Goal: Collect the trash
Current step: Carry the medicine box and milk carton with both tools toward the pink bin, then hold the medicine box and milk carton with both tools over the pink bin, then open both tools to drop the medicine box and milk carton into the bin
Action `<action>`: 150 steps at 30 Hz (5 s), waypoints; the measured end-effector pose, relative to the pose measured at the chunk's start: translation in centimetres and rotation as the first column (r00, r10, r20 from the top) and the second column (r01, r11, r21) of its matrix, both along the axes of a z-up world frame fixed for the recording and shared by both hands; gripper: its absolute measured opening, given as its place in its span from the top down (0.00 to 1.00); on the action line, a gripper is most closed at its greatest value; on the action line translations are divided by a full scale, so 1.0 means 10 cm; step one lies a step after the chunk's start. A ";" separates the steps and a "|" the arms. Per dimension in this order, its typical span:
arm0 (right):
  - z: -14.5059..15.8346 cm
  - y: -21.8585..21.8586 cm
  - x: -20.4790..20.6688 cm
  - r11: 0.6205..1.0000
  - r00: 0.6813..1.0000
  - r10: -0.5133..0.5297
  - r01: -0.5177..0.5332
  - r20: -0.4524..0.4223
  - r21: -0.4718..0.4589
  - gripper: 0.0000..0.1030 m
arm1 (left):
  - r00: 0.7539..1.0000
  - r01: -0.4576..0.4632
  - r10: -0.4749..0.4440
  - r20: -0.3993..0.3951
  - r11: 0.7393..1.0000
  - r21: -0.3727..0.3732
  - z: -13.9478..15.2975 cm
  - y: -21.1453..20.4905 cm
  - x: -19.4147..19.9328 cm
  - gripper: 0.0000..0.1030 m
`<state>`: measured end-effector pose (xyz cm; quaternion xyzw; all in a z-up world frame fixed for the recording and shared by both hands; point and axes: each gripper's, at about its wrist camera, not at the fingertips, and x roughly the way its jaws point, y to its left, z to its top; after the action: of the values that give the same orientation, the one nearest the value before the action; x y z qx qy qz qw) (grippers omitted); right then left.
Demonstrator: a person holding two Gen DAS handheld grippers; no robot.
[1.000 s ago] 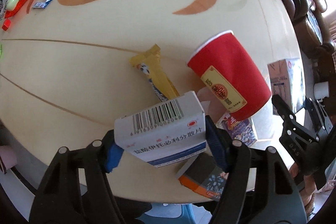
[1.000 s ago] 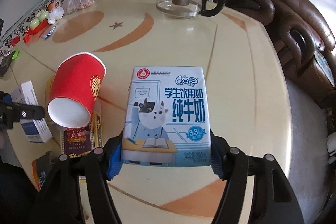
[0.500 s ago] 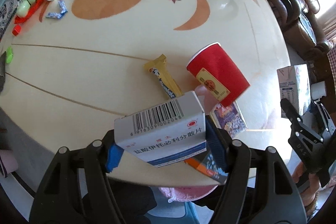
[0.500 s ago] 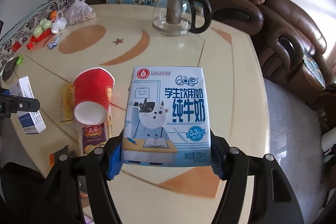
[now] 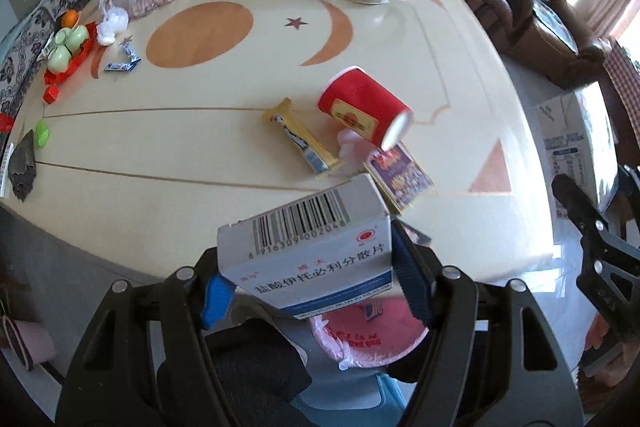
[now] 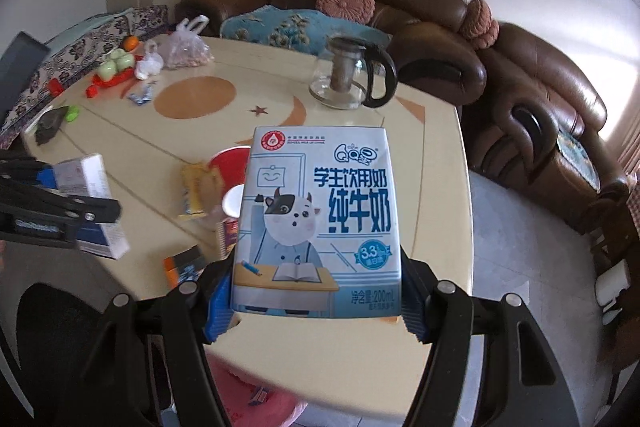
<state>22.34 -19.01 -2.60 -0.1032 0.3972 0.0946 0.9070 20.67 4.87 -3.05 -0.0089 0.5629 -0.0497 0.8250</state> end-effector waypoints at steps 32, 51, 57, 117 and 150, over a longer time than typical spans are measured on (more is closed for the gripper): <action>0.11 0.23 -1.49 1.000 0.999 0.022 -0.022 0.026 -0.002 0.37 | 0.985 0.163 -0.165 0.048 0.986 0.039 -0.17 -0.44 -1.25 0.34; -0.47 0.21 -1.74 0.999 0.998 -0.005 0.008 -0.070 0.036 0.37 | 0.973 0.227 -0.228 0.024 0.973 0.045 -0.69 -0.60 -1.54 0.34; -0.76 0.22 -1.76 0.999 0.993 -0.007 0.012 -0.118 0.046 0.37 | 0.969 0.246 -0.247 -0.001 0.966 0.081 -0.92 -0.71 -1.56 0.34; -3.16 0.07 -0.96 0.998 0.865 -0.053 0.057 -0.499 -0.007 0.37 | 0.922 0.150 -0.133 -0.364 0.988 0.019 -3.09 -0.80 -0.77 0.34; -3.30 0.14 -0.86 0.999 0.847 -0.015 0.036 -0.532 0.030 0.21 | 0.900 0.127 -0.112 -0.421 0.992 0.007 -3.25 -0.81 -0.66 0.19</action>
<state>13.78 -17.63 -35.63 -0.0503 0.6318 0.1150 0.7649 14.04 -3.24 -35.52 0.0294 0.7273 -0.0876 0.6801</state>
